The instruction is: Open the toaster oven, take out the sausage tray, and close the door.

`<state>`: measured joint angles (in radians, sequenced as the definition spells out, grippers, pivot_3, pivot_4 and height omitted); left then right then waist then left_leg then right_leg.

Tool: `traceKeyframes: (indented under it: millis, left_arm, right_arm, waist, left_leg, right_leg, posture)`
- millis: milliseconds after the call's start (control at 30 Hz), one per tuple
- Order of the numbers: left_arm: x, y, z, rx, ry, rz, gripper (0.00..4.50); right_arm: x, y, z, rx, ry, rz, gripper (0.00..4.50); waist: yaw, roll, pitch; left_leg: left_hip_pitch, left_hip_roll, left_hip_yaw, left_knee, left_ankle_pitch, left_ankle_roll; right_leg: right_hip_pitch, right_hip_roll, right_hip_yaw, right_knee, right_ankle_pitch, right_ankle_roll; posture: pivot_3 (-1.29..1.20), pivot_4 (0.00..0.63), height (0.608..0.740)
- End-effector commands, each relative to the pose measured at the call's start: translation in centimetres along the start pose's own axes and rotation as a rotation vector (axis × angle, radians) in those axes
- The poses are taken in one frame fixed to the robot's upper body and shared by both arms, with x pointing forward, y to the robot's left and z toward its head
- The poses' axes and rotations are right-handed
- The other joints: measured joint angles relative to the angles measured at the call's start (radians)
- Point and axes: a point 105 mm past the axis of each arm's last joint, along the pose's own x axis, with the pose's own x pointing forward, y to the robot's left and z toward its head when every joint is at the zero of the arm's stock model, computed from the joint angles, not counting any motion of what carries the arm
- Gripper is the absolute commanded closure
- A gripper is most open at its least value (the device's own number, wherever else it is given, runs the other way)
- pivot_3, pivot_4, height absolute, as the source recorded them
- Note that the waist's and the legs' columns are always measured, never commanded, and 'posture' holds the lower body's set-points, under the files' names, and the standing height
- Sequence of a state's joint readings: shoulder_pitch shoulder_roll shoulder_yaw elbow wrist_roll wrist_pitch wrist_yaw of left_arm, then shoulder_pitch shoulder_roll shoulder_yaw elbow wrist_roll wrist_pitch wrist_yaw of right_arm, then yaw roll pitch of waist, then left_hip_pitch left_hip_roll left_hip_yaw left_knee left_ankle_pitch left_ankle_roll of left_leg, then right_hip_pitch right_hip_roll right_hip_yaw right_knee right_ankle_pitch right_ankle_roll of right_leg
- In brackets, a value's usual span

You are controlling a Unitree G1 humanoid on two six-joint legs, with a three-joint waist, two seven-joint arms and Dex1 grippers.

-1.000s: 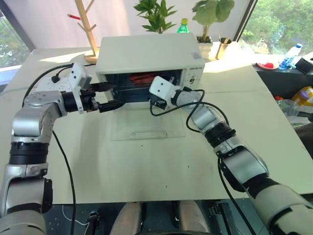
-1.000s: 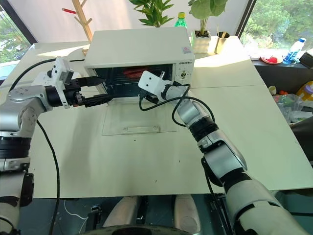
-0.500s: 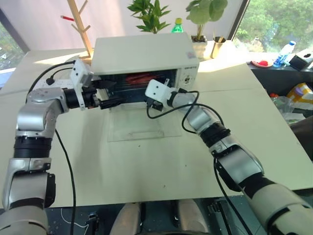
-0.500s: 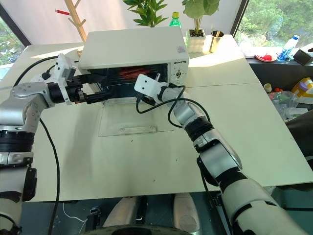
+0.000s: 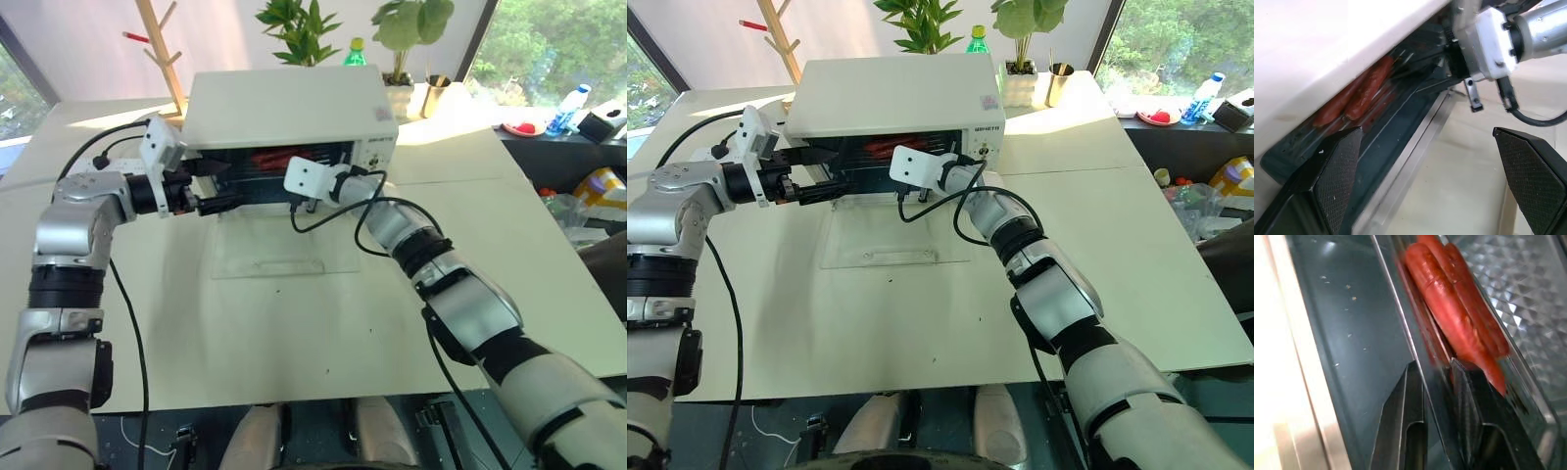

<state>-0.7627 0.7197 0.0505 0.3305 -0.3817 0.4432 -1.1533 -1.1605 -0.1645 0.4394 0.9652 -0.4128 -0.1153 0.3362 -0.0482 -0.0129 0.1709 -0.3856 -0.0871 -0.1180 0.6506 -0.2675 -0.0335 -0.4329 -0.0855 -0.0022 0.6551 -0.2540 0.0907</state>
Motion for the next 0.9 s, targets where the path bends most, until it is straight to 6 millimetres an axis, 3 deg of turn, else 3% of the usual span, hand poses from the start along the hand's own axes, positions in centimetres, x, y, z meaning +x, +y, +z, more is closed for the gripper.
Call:
traceKeyframes:
  millis: [33, 200, 233, 300, 900]
  left_arm:
    - [-0.2, 0.4, 1.7, 0.057, -0.034, 0.01, 0.0]
    - [0.0, 0.5, 1.7, 0.05, -0.037, 0.011, 0.0]
    - [0.0, 0.6, 1.7, 0.049, -0.038, 0.011, 0.0]
    - [0.1, 0.7, 1.6, 0.048, -0.038, 0.012, 0.0]
    - [1.1, 2.3, 1.8, 0.057, -0.039, 0.021, 0.0]
  right_arm:
    - [0.2, -0.8, 1.6, 0.029, -0.058, -0.034, 3.79]
    - [0.1, -0.5, 1.9, 0.012, -0.072, -0.026, 3.79]
    - [0.1, -0.5, 2.0, 0.012, -0.073, -0.026, 4.23]
    - [0.1, -0.5, 2.0, 0.01, -0.075, -0.027, 4.44]
    - [-1.2, -0.3, 4.0, -0.026, -0.139, -0.016, 4.46]
  waist:
    - [0.0, 0.0, 0.0]
    - [-0.001, 0.0, 0.0]
    - [-0.001, 0.0, 0.0]
    - [-0.001, -0.001, 0.0]
    - [-0.01, -0.002, -0.001]
  left_leg:
    - [0.0, 0.0, 0.0, 0.0, 0.0, 0.0]
    - [0.0, 0.0, 0.0, 0.0, 0.0, 0.0]
    - [0.0, 0.0, 0.0, 0.0, 0.0, 0.0]
    - [0.0, 0.0, 0.0, 0.0, 0.0, 0.0]
    - [-0.004, -0.001, 0.0, 0.0, -0.001, 0.002]
  right_leg:
    - [0.0, 0.0, 0.0, 0.0, 0.0, 0.0]
    - [0.0, 0.0, 0.0, 0.0, 0.0, 0.0]
    - [0.0, 0.0, 0.0, 0.0, 0.0, 0.0]
    - [0.0, 0.0, 0.0, 0.0, 0.0, 0.0]
    - [-0.004, -0.001, 0.0, -0.001, 0.0, 0.0]
  posture:
    - [0.0, 0.15, 0.74]
    - [0.0, 0.15, 0.74]
    - [0.0, 0.15, 0.74]
    - [0.0, 0.15, 0.74]
    - [0.0, 0.15, 0.74]
